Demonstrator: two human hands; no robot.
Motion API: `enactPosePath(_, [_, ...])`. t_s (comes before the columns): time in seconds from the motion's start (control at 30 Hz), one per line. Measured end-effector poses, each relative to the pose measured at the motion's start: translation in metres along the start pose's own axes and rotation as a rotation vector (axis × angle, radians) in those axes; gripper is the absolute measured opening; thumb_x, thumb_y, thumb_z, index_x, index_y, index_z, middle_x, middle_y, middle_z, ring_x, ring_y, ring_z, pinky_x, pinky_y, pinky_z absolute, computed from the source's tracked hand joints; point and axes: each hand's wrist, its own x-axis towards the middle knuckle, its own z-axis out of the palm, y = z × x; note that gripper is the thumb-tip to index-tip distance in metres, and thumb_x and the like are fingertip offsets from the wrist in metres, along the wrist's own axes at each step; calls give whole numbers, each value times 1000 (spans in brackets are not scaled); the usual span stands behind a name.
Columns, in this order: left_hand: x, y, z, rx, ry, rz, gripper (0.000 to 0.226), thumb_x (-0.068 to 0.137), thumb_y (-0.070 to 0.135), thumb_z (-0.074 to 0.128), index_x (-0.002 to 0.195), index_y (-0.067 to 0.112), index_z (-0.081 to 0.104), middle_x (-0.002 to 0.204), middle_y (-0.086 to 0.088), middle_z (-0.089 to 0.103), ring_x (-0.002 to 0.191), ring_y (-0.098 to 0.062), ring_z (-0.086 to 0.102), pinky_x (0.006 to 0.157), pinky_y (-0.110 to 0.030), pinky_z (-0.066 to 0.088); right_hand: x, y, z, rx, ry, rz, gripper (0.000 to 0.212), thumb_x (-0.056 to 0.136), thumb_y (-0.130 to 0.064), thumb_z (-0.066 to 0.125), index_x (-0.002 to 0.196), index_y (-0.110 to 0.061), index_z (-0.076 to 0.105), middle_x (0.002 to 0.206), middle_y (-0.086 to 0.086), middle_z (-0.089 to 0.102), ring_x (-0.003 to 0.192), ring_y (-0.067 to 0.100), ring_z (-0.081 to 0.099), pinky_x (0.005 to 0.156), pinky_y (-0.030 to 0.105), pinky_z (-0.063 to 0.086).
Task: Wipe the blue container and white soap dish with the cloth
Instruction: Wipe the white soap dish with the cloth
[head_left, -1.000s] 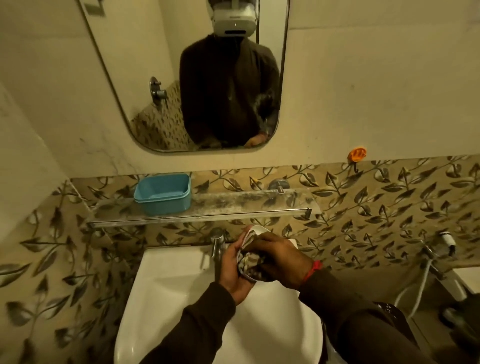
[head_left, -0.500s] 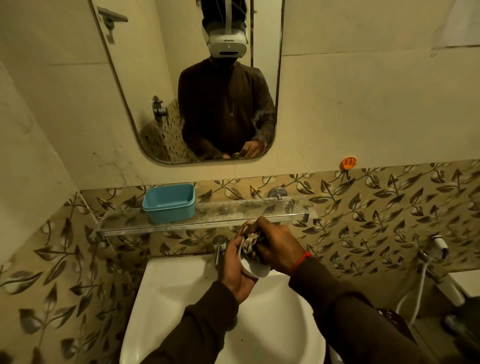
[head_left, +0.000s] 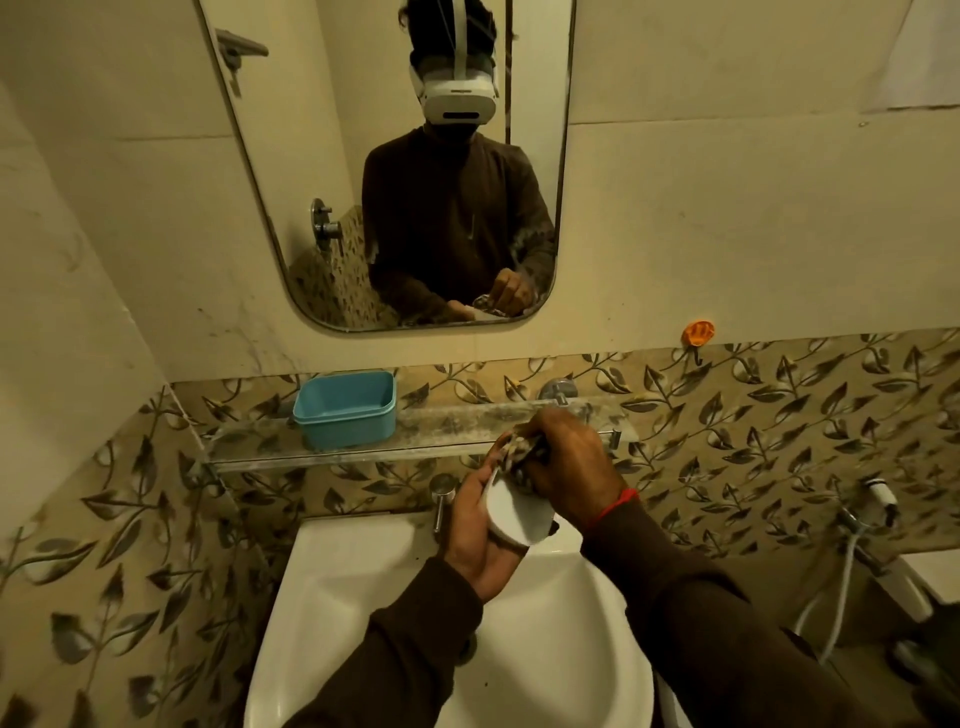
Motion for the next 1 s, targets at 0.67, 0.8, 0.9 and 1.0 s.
enactPosePath(0.67, [-8, 8, 7, 105, 43, 165, 47, 104, 39, 36, 144, 26, 54, 140, -15, 63, 128, -33, 60, 94, -45, 56, -7, -12, -6, 27, -153, -120, 42, 88, -13, 59, 129, -10, 50, 128, 12, 56, 117, 25, 51, 100, 29, 42])
enactPosePath(0.8, [-12, 26, 10, 154, 18, 180, 44, 103, 37, 33, 138, 34, 60, 139, -20, 62, 127, -40, 60, 99, -55, 54, -15, -17, -19, 325, -396, -204, 29, 87, -9, 62, 116, -15, 61, 109, 1, 67, 98, 9, 61, 86, 26, 53])
enactPosePath(0.9, [-13, 27, 12, 193, -3, 150, 45, 102, 39, 32, 138, 37, 60, 141, -21, 59, 128, -42, 57, 105, -61, 48, -15, -18, -25, 321, -515, -232, 29, 87, -10, 63, 114, -18, 62, 104, -4, 66, 88, 3, 63, 77, 22, 55])
enactPosePath(1.0, [-15, 25, 19, 109, 10, 117, 46, 103, 40, 37, 143, 28, 57, 139, -25, 60, 127, -42, 58, 96, -53, 55, -6, -17, -31, 135, -477, -384, 37, 83, -11, 68, 119, -18, 60, 115, 0, 65, 103, 10, 60, 91, 24, 50])
